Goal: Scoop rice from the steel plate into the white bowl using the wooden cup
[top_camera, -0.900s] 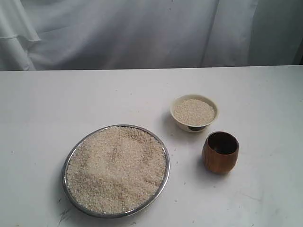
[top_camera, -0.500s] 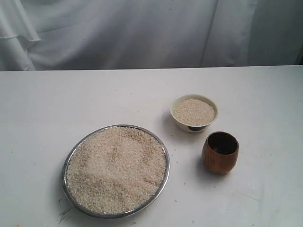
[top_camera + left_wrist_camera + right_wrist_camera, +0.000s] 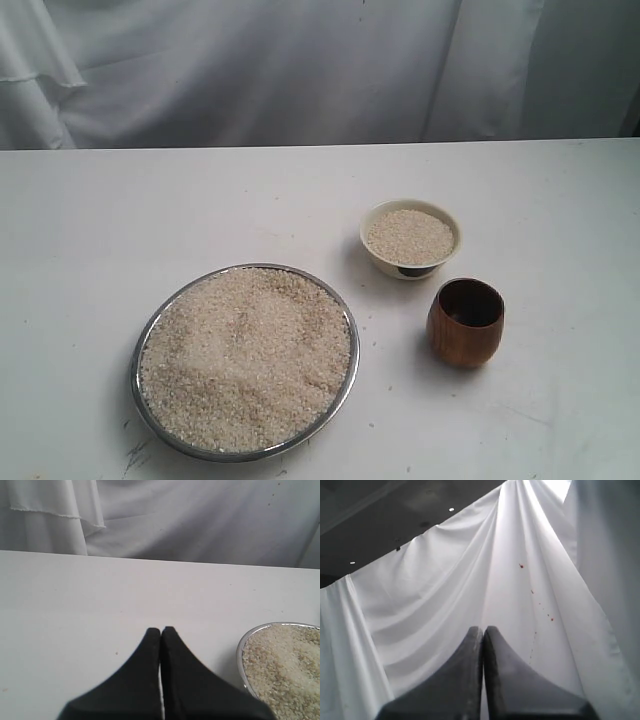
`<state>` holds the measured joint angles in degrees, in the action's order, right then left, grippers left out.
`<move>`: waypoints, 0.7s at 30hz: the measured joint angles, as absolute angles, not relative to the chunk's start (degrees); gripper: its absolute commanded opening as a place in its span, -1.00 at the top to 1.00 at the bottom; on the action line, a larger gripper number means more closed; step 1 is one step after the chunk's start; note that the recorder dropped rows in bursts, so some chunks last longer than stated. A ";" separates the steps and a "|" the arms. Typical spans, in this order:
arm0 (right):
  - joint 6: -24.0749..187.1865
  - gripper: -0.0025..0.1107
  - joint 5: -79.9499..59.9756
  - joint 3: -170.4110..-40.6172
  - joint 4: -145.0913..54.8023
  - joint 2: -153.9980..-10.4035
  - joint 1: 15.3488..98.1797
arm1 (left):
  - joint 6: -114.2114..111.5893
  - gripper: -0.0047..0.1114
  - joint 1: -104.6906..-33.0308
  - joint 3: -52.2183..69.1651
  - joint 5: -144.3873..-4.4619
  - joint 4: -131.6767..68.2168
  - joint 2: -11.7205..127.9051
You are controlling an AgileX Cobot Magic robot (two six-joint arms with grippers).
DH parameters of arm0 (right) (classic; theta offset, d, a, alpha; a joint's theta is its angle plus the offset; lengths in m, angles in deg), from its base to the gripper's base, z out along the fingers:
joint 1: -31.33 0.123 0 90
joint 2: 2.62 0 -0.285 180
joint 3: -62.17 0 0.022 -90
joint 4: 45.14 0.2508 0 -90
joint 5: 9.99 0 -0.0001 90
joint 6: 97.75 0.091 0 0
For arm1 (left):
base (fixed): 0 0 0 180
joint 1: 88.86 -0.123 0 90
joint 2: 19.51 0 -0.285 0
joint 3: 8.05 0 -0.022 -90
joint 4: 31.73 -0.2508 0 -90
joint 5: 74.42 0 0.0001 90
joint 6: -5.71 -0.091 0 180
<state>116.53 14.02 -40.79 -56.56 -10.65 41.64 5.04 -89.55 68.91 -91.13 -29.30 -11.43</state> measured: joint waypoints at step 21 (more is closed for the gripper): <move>120.65 0.46 18.25 -57.59 -80.83 -49.47 41.64 | 5.04 0.92 -89.55 68.91 -91.13 -29.30 -11.43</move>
<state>120.65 18.25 -57.59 -80.83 -49.47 41.64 5.04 -89.55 68.91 -91.13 -29.30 -11.43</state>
